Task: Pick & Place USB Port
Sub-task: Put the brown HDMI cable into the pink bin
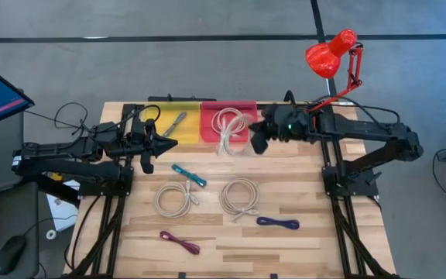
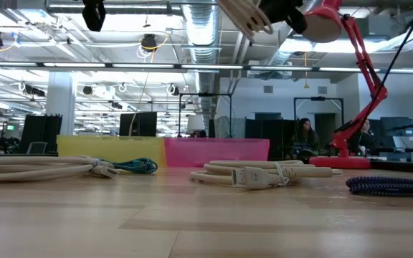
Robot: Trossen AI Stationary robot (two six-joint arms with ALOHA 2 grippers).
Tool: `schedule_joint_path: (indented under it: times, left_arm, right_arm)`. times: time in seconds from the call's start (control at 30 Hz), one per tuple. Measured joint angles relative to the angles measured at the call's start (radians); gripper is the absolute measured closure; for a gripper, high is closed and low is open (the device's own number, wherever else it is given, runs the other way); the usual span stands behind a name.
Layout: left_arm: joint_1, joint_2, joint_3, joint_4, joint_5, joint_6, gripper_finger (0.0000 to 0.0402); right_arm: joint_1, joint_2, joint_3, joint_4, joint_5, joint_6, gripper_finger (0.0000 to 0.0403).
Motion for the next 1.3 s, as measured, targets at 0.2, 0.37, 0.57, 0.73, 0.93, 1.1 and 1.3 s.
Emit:
schedule_joint_path:
  times: [0.2,0.37,0.57,0.73,0.93,1.1,1.3]
  left_arm:
    - [0.000,0.000,0.000,0.001,0.000,0.000,0.0394]
    - [0.001,0.000,0.000,0.001,0.000,0.000,0.0394]
    - [0.000,0.000,0.000,0.003,-0.008,0.000,0.0394]
    - [0.000,0.000,0.000,0.002,-0.011,0.000,0.0394]
    - [0.000,0.000,0.000,0.002,-0.011,0.000,0.0394]
    - [0.000,0.000,0.000,0.002,-0.011,0.000,0.0394]
    - [0.000,0.000,0.000,0.002,-0.011,0.000,0.0394]
  right_arm:
    - [-0.048,0.014,0.000,0.097,-0.006,-0.009,0.0403]
    - [-0.047,0.081,0.001,0.166,-0.055,-0.026,0.0403]
    - [-0.058,0.198,-0.001,0.253,-0.058,-0.026,0.0403]
    - [-0.098,0.259,0.000,0.311,-0.016,-0.017,0.0403]
    - [-0.145,0.301,0.000,0.359,-0.011,-0.015,0.0403]
    - [-0.176,0.311,0.000,0.374,-0.012,-0.015,0.0403]
    - [-0.221,0.311,0.001,0.374,-0.010,-0.016,0.0403]
